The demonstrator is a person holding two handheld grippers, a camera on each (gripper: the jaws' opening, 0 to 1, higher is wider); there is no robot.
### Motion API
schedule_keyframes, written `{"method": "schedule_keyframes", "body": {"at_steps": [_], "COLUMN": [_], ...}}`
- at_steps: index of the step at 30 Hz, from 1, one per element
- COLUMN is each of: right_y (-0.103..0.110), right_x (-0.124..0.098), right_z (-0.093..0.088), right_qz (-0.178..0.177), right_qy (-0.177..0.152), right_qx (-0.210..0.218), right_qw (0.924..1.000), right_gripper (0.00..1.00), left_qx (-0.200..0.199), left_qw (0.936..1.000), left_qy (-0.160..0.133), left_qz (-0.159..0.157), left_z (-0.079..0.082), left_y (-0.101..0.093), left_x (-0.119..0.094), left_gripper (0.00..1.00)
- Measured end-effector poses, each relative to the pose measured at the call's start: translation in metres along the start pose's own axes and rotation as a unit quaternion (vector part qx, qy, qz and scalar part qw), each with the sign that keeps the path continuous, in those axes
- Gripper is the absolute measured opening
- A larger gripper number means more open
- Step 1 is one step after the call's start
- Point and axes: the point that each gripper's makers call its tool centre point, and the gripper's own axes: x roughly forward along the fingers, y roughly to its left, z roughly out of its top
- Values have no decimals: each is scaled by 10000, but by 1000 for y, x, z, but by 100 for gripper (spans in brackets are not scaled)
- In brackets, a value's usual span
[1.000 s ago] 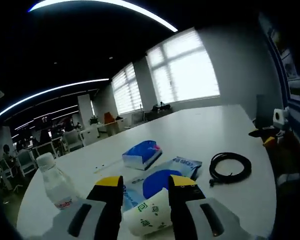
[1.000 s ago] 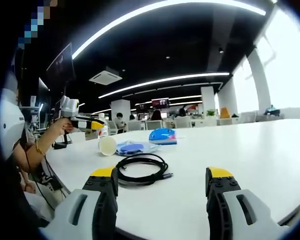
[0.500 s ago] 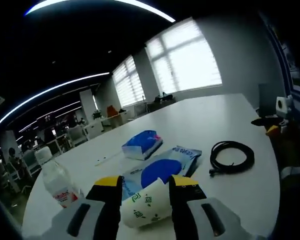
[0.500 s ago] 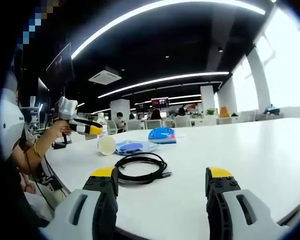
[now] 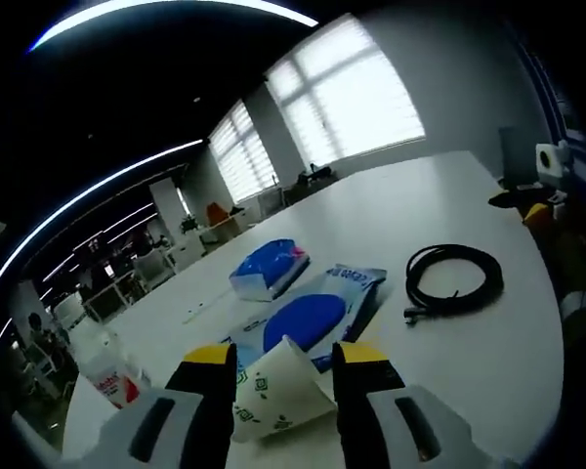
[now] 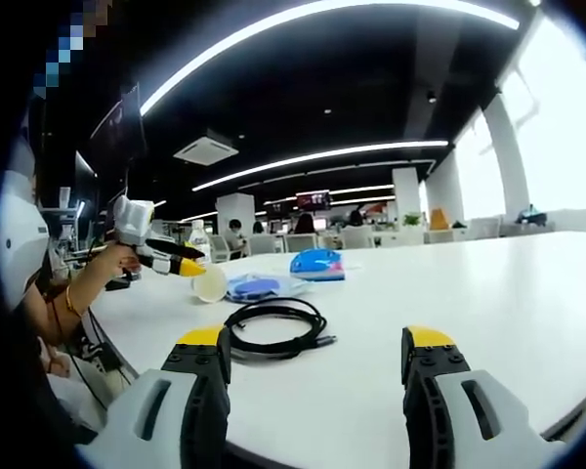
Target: Arrange the tabletop items into an orderly group along one side of the table until the central work area is clear of visible clutter.
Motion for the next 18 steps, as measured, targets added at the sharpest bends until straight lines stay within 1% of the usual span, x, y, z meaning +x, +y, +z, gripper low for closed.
{"method": "schedule_keyframes", "body": {"at_steps": [1, 4, 5, 8, 10, 14, 16, 17, 18], "right_y": [0, 0, 0, 0, 0, -1, -2, -3, -3], "right_x": [0, 0, 0, 0, 0, -2, -3, -3, -4], "right_z": [0, -1, -1, -1, -1, -2, -3, -3, -3], "right_qz": [-8, -16, -11, -3, 1, -16, -33, -36, -38], "right_qy": [4, 9, 4, 6, 9, 19, 10, 9, 9], "right_qx": [1, 6, 9, 8, 4, 0, 11, 19, 19], "right_qw": [10000, 10000, 10000, 10000, 10000, 10000, 10000, 10000, 10000], "right_gripper": [68, 68, 68, 68, 68, 68, 68, 68, 68], "left_qx": [63, 644, 752, 857, 1025, 1115, 1191, 1409, 1517], "left_qw": [10000, 9969, 9957, 9945, 9921, 9906, 9895, 9860, 9839], "left_qy": [27, 75, 133, 101, 158, 246, 324, 401, 405], "left_qz": [40, 447, 520, 592, 712, 756, 753, 802, 856], "left_z": [-1, -1, -3, -2, -2, -5, -9, -11, -11], "left_y": [-1, 0, -1, -5, -3, -4, -6, -4, -3], "left_x": [0, 1, 1, 2, 2, 4, 5, 5, 4], "left_gripper": [38, 38, 38, 38, 38, 36, 35, 34, 33]}}
